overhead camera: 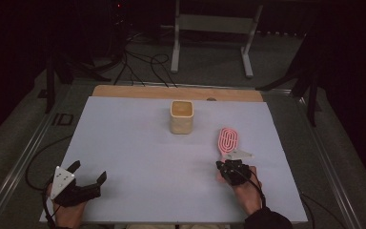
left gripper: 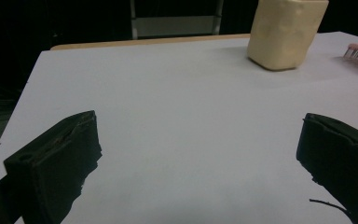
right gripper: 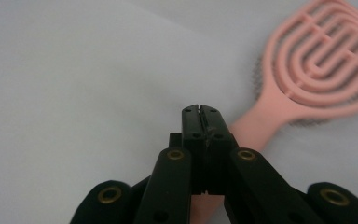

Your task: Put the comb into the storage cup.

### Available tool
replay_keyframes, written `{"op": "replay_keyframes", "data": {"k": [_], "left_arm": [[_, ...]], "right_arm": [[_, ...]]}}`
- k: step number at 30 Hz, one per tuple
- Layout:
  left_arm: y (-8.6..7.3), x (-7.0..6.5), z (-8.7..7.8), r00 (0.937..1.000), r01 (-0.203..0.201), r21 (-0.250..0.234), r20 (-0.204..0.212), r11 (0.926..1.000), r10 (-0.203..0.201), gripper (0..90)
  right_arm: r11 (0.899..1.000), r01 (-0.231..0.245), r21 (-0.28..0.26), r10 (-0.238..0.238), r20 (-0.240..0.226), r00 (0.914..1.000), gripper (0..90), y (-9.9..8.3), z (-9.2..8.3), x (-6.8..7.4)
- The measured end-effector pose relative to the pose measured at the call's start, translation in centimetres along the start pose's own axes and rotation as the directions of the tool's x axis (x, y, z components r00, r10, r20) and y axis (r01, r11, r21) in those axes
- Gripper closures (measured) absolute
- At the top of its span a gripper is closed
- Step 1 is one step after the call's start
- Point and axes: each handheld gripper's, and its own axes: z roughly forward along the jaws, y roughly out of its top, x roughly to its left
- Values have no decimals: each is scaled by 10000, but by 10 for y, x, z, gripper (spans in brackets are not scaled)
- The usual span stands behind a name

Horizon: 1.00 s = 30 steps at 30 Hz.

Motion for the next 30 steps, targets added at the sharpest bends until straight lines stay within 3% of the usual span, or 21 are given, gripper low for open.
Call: {"op": "replay_keyframes", "data": {"k": [13, 19, 30], "left_arm": [[0, 0, 0, 10000, -27, 70, -10, 10000, 27, 3], [0, 0, 1, 10000, -18, 87, -12, 10000, 18, 3], [-1, 0, 1, 10000, -16, 87, -10, 10000, 17, 3]], "right_arm": [[9994, -307, -136, 314, 592, 9978, 896, -11, -14, -22], [9984, -531, -208, 541, 552, 9970, 896, -14, -17, -30], [9992, -408, 0, 406, 1129, 9928, 895, -17, -14, -38]]}}
